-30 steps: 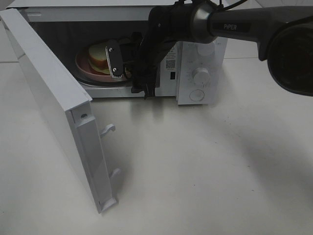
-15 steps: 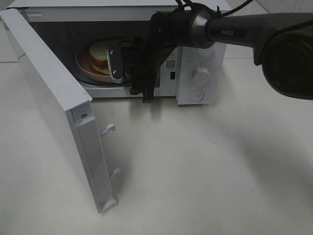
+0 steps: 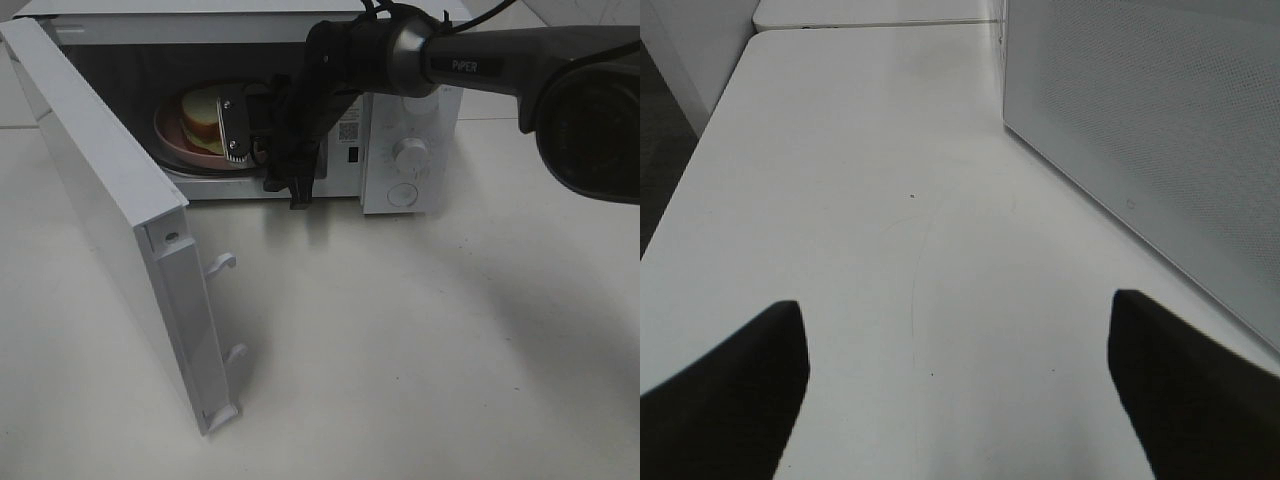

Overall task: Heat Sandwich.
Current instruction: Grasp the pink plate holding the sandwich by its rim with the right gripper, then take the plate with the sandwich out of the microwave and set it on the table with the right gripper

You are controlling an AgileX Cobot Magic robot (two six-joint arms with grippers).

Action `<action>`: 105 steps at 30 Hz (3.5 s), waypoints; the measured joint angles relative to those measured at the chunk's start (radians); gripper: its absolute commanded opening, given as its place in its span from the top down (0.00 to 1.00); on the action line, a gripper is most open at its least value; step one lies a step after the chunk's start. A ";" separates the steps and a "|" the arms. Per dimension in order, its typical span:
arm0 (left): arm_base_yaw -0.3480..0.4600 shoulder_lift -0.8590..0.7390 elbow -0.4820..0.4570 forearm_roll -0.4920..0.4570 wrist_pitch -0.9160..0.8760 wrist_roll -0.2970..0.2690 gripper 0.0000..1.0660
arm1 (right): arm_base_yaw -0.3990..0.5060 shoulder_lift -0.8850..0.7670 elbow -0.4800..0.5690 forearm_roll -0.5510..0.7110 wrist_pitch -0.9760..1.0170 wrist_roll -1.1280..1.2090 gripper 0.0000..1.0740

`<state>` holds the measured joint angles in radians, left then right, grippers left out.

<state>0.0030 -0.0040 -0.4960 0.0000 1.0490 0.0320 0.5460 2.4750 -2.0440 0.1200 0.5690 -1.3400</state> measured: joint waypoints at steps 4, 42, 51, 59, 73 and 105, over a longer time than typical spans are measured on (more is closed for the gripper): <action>0.000 0.000 0.000 0.000 0.000 0.000 0.29 | 0.000 0.000 0.000 0.000 0.006 -0.001 1.00; 0.000 0.000 0.000 0.000 0.000 0.000 0.29 | 0.037 -0.066 -0.001 -0.075 0.162 -0.028 1.00; 0.000 0.000 0.000 0.000 0.000 0.000 0.29 | 0.059 -0.091 0.000 -0.089 0.214 -0.028 1.00; 0.000 0.000 0.000 0.000 0.000 0.000 0.29 | 0.079 -0.104 0.000 -0.120 0.256 -0.019 1.00; 0.000 0.000 0.000 0.000 0.000 0.000 0.29 | 0.096 -0.179 0.096 -0.120 0.270 -0.019 1.00; 0.000 0.000 0.000 0.000 0.000 0.000 0.29 | 0.215 -0.365 0.318 -0.149 0.181 -0.045 1.00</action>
<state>0.0030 -0.0040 -0.4960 0.0000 1.0490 0.0320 0.7610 2.1100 -1.7260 -0.0290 0.7500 -1.3850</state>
